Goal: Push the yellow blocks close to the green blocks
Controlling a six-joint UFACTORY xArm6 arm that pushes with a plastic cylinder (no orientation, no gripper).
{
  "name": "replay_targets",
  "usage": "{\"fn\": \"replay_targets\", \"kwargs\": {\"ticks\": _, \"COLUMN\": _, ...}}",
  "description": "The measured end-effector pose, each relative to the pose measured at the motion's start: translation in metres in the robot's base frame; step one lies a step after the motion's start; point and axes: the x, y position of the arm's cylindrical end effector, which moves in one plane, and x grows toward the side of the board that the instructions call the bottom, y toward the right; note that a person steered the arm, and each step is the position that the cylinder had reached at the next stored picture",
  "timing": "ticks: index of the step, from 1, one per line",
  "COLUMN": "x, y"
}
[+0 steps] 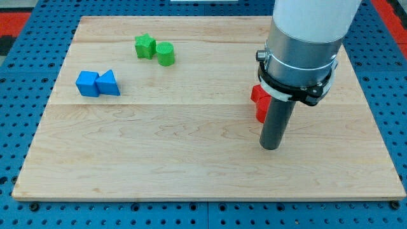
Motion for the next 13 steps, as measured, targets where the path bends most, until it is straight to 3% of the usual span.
{"fn": "replay_targets", "kwargs": {"ticks": 2, "x": -0.029, "y": 0.013}}
{"fn": "replay_targets", "kwargs": {"ticks": 3, "x": -0.063, "y": 0.013}}
{"fn": "replay_targets", "kwargs": {"ticks": 5, "x": -0.080, "y": 0.097}}
{"fn": "replay_targets", "kwargs": {"ticks": 7, "x": -0.152, "y": 0.106}}
{"fn": "replay_targets", "kwargs": {"ticks": 9, "x": -0.210, "y": 0.059}}
{"fn": "replay_targets", "kwargs": {"ticks": 12, "x": -0.281, "y": -0.086}}
{"fn": "replay_targets", "kwargs": {"ticks": 13, "x": -0.286, "y": -0.069}}
